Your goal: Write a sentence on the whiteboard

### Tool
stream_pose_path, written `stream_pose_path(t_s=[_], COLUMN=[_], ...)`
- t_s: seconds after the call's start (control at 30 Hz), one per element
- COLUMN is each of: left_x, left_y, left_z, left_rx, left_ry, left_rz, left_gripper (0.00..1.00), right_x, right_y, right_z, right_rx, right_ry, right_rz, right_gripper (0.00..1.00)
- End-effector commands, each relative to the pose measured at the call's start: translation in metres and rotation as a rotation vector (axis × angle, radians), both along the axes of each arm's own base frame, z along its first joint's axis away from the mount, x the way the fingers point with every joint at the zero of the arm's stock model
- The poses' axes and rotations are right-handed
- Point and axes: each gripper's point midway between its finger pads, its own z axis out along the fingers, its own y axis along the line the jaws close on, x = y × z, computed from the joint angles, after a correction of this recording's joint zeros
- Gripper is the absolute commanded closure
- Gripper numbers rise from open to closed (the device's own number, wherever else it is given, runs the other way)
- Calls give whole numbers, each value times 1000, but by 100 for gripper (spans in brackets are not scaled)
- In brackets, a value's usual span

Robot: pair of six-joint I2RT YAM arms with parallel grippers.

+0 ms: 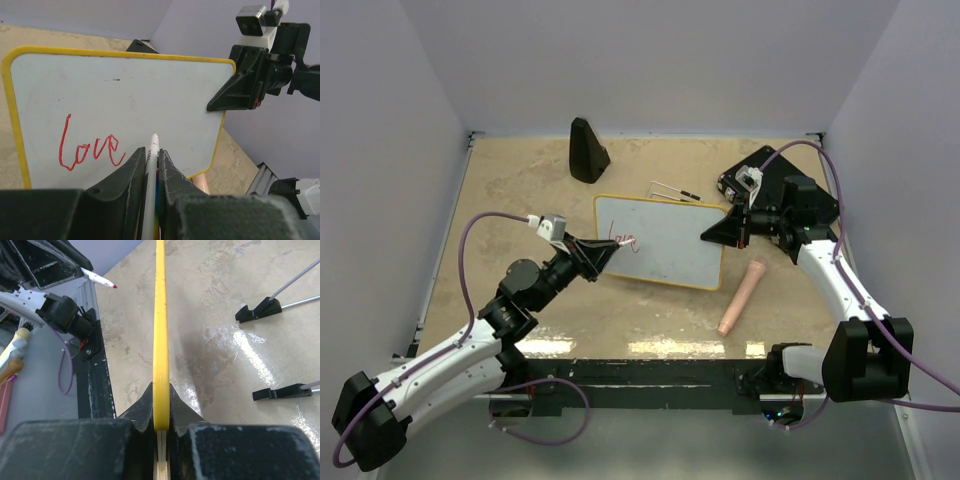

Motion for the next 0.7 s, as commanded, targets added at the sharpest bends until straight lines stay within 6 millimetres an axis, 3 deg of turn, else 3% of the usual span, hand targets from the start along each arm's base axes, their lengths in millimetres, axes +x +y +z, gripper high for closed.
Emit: stream_pose_path(t_s=[0.0,0.13,0.37,0.67], left_x=[2,4,1,-5], left_y=[-1,-6,-16,-20], left_z=[37,41,26,23], left_rx=[-61,-30,44,59], left_ry=[-26,-24,-31,-57], left_rz=[7,-7,-64,-100], left_gripper=[100,100,100,100], right_x=[-8,-7,-9,-8], right_y=[3,3,3,3], right_z=[20,21,22,21], right_rx=[53,54,62,63], right_ry=[-71,-76,-63,-57], right_rz=[64,64,63,64], right_gripper=[100,100,100,100])
